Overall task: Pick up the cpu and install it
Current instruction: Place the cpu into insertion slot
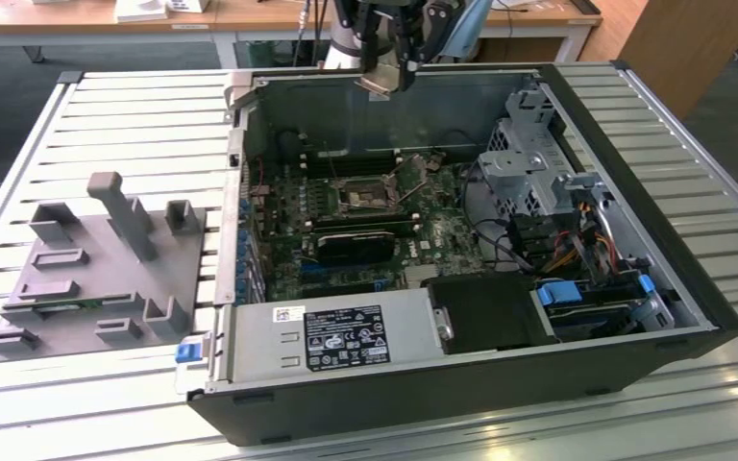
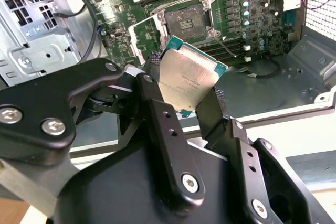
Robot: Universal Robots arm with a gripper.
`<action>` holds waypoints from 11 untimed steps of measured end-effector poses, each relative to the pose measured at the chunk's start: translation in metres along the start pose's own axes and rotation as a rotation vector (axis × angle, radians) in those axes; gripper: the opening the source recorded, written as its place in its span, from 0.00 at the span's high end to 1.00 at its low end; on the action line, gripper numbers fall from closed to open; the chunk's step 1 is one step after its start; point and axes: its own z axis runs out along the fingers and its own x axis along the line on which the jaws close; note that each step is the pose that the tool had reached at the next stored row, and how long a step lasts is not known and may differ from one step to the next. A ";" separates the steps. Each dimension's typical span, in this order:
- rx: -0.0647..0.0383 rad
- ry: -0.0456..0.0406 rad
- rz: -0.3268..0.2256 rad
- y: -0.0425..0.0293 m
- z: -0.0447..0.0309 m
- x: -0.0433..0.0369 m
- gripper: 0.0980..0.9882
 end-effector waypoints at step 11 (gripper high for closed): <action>0.000 -0.0044 0.068 0.0000 0.0002 0.0000 0.52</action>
